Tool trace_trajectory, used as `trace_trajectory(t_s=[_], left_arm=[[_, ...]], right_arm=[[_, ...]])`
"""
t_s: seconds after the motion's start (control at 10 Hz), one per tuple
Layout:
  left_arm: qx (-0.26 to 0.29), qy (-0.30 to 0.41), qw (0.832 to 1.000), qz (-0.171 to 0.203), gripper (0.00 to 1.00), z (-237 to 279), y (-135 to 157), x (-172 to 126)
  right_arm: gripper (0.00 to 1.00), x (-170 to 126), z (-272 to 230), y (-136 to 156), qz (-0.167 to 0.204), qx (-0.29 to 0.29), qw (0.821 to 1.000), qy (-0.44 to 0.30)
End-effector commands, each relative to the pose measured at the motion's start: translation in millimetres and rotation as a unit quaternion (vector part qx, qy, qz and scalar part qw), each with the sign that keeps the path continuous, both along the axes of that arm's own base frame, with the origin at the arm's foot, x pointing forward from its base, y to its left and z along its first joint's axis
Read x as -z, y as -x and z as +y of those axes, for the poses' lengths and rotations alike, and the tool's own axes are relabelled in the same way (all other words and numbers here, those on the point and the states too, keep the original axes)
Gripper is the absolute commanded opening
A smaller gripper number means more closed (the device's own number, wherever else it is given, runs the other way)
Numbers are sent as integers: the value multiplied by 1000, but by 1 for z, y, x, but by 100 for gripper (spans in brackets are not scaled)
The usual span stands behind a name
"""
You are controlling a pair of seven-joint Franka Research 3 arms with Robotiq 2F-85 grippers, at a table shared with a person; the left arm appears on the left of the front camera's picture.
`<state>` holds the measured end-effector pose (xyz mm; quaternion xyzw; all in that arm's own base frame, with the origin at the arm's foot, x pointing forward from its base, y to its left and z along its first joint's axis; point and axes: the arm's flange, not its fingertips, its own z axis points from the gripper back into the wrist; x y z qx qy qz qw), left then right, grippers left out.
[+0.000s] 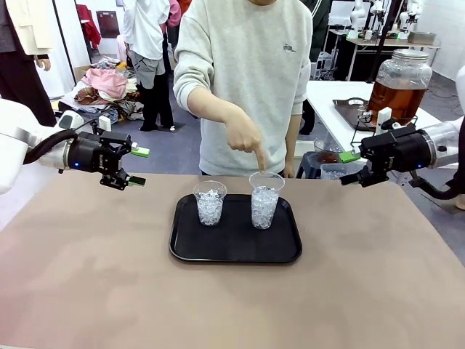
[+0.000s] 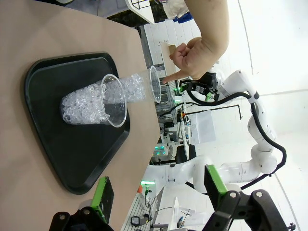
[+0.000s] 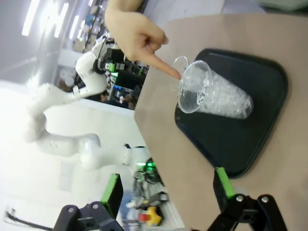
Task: Pour the drink into the iced cup.
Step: Pick up the iced cup indicated by the human and present it to them.
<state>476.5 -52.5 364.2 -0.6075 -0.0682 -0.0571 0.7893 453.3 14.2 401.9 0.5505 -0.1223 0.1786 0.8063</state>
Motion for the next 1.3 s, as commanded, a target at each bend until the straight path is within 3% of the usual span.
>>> trace_trajectory(t_s=[0.0, 0.2, 0.4, 0.5, 0.9, 1.2], left_arm=[[-1, 1, 1000, 0, 100, 1, 1, 0], [-1, 1, 1000, 0, 100, 1, 1, 0], [-1, 1, 1000, 0, 100, 1, 1, 0], [-1, 1, 1000, 0, 100, 1, 1, 0], [-1, 1, 1000, 0, 100, 1, 1, 0], [-1, 1, 1000, 0, 100, 1, 1, 0]], right_arm=[[100, 7, -1, -9, -109, -51, 993, 15], [100, 6, 4, -20, -138, -90, 986, 26], [100, 5, 1, -16, -101, -86, 990, 45], [100, 4, 4, -14, -127, -84, 988, 30], [100, 7, 3, -15, -122, -87, 988, 33], [100, 29, 15, -37, -272, -137, 952, 27]])
